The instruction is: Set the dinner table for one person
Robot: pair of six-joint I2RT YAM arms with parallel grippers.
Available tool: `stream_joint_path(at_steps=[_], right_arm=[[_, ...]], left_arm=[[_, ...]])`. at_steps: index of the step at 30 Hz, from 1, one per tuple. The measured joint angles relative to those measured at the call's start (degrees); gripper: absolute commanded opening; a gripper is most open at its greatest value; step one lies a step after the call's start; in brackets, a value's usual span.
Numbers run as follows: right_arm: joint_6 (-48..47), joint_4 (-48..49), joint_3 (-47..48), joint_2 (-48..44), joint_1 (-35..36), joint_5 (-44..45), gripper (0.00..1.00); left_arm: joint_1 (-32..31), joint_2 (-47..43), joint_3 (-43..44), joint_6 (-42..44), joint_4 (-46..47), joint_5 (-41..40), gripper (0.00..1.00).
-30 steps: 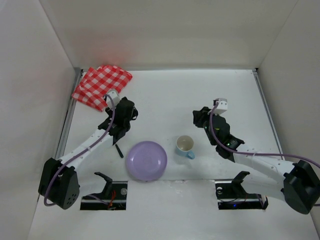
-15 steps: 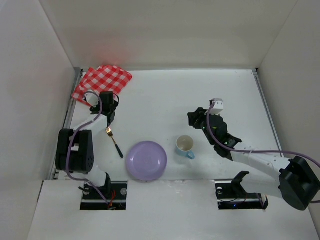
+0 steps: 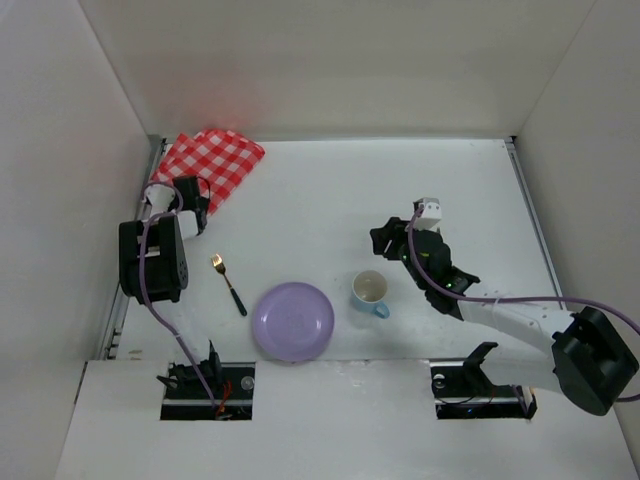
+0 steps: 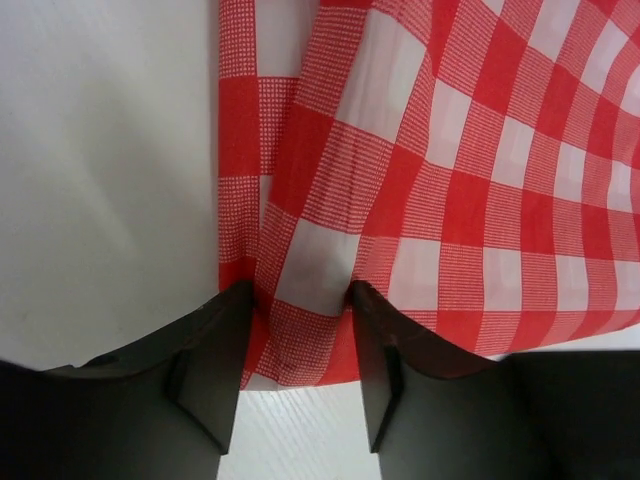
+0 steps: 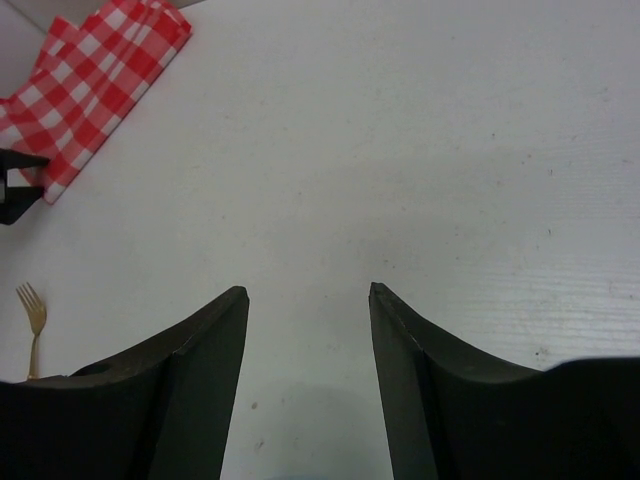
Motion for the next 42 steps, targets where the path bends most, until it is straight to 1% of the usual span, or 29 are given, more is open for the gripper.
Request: stream_joint_path(at_steps=[3, 4, 7, 9, 13, 17, 20, 24, 27, 28, 30, 32, 33, 36, 39, 41, 42], right_arm=[[0.0, 0.0, 0.0, 0.0, 0.0, -0.1, 0.58], [0.0, 0.0, 0.0, 0.0, -0.2, -0.2, 0.58], [0.0, 0.0, 0.0, 0.0, -0.4, -0.3, 0.59], [0.0, 0.0, 0.0, 0.0, -0.4, -0.3, 0.60], [0.0, 0.0, 0.0, -0.1, -0.8, -0.3, 0.62], [0.1, 0.0, 0.0, -0.3, -1.7, -0.3, 0.62], [0.2, 0.0, 0.0, -0.4, -2.3, -0.3, 0.63], [0.2, 0.0, 0.0, -0.4, -2.7, -0.3, 0.63], [0.2, 0.0, 0.0, -0.4, -3.0, -0.3, 0.63], [0.2, 0.0, 0.0, -0.4, -3.3, -0.3, 0.63], [0.2, 0.0, 0.0, -0.4, -3.7, -0.3, 0.63], [0.2, 0.0, 0.0, -0.4, -3.7, -0.3, 0.63], [0.2, 0.0, 0.0, -0.4, -3.7, -0.3, 0.63], [0.2, 0.0, 0.0, -0.4, -3.7, -0.3, 0.63], [0.2, 0.0, 0.0, -0.4, -3.7, -0.3, 0.63], [0.1, 0.0, 0.0, -0.2, -3.7, -0.3, 0.63], [0.1, 0.0, 0.0, 0.0, -3.7, -0.3, 0.63]], left_arm=[[-0.2, 1.2, 1.1, -0.2, 0.5, 0.6, 0.15], [-0.3, 1.7, 1.5, -0.1, 0.7, 1.1, 0.12], [-2.3, 2.7, 2.3, -0.3, 1.4, 2.7, 0.07], [-5.5, 3.3, 3.0, -0.4, 1.8, 3.6, 0.06], [-15.5, 3.6, 3.4, -1.2, 2.9, 5.8, 0.04], [-25.3, 3.6, 3.1, -2.5, 4.0, 8.2, 0.03], [-30.7, 3.5, 1.9, -3.5, 5.0, 8.8, 0.04], [-35.5, 2.0, -0.5, -6.1, 5.4, 7.9, 0.06], [-37.7, 1.0, -1.7, -8.4, 5.2, 6.2, 0.08], [-38.2, 0.8, -1.8, -9.1, 5.2, 5.7, 0.11], [-39.0, 0.5, -2.1, -10.0, 5.0, 5.4, 0.27], [-39.6, 0.0, -2.4, -10.6, 5.2, 5.5, 0.39], [-39.9, -0.6, -2.7, -10.5, 5.5, 5.6, 0.44], [-40.2, -4.6, -5.0, -9.9, 6.5, 5.9, 0.48], [-39.9, -12.3, -8.8, -7.2, 7.2, 5.5, 0.50], [-39.0, -17.9, -11.3, -5.3, 8.4, 4.5, 0.49], [-38.1, -20.4, -12.2, -4.6, 8.9, 3.9, 0.46]])
